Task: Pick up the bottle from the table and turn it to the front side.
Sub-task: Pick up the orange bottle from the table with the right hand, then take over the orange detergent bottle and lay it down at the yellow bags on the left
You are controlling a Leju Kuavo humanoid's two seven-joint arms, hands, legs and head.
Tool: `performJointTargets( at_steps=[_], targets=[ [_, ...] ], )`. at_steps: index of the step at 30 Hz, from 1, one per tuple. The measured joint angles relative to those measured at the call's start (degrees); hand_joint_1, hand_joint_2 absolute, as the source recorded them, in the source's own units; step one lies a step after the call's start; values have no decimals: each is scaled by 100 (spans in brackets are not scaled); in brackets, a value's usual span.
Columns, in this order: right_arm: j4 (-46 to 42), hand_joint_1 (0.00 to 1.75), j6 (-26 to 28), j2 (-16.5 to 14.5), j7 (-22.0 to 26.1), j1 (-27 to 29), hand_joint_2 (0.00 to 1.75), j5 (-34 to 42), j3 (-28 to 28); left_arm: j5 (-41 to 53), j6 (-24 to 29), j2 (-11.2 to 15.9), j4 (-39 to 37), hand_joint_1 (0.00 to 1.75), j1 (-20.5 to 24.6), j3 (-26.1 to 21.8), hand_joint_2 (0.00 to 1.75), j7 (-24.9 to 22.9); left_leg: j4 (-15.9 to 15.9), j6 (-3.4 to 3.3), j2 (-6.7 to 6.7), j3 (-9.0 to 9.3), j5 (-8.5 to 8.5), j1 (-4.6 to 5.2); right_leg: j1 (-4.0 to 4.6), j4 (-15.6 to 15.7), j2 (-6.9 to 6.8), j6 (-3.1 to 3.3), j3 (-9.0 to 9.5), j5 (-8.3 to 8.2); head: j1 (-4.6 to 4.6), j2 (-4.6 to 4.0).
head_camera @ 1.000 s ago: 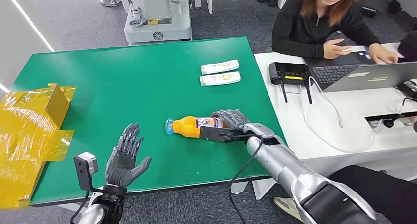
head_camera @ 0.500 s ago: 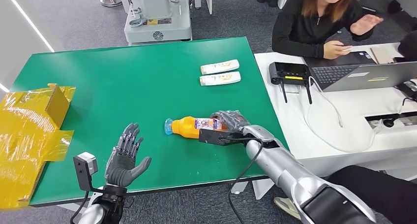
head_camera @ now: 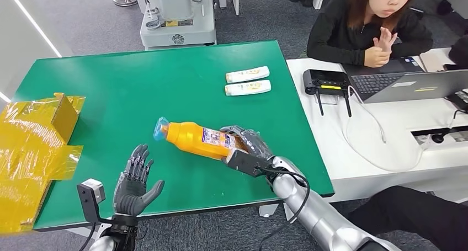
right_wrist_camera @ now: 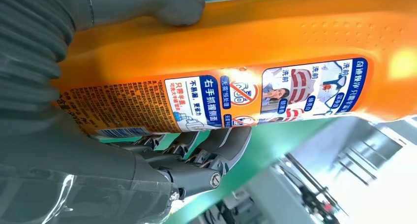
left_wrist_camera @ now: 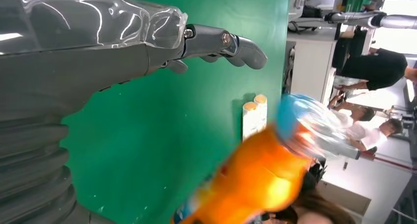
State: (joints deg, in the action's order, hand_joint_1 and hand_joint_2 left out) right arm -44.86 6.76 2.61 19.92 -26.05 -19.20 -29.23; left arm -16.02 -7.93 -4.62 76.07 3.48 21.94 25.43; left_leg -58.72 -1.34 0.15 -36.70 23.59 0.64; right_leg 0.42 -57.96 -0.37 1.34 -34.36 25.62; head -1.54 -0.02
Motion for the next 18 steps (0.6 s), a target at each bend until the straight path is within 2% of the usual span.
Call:
performJointTargets(
  at_steps=[9, 15, 18],
  targets=[
    [-691, 175, 238, -10, 172, 365, 175, 474, 38, 56, 122, 1, 3, 0, -59, -74, 175, 67, 0, 0, -2, 0, 0, 1, -1, 1, -1, -1, 0, -1, 1, 0],
    [-1251, 175, 673, 5, 477, 868, 175, 829, 269, 117, 129, 25, 33, 0, -131, -81, 175, 109, -1, -4, -9, -4, 4, 2, -2, 2, -8, -7, -1, 5, 0, 0],
    [-1446, 175, 714, 18, 500, 1015, 175, 849, 360, 127, 128, 49, 60, 0, -129, -81, 175, 109, 0, -3, -7, -4, 7, 2, -2, 1, -5, -7, -2, 5, 0, 0]
  ],
)
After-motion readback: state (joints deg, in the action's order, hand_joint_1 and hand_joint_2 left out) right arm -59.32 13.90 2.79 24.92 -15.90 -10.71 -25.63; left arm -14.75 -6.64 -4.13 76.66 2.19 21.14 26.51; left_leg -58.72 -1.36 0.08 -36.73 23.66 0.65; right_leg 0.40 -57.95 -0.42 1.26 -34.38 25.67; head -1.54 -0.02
